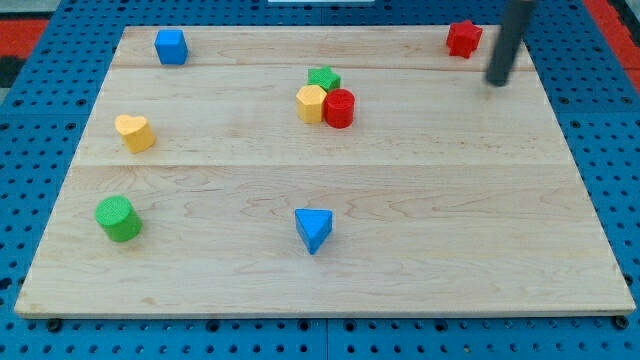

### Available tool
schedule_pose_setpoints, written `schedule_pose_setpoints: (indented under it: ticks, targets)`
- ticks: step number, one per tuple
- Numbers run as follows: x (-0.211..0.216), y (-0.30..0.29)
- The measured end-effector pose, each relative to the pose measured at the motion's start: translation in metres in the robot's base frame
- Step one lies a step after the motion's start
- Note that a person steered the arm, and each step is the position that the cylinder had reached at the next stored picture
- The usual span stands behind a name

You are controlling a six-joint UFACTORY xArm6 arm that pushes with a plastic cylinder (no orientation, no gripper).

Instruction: Move the red star slightly towards the group of blocks

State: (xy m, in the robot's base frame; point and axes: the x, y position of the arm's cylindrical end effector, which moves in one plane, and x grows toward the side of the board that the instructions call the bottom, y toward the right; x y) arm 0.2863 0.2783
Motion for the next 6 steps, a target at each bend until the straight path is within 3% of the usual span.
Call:
schedule_pose_setpoints:
  ticks: [1,2,4,6]
  targets:
    - [-0.057,0.044]
    - [-0.092,0.015]
    - [-0.057,-0.082]
    - [-0.063,-0.153]
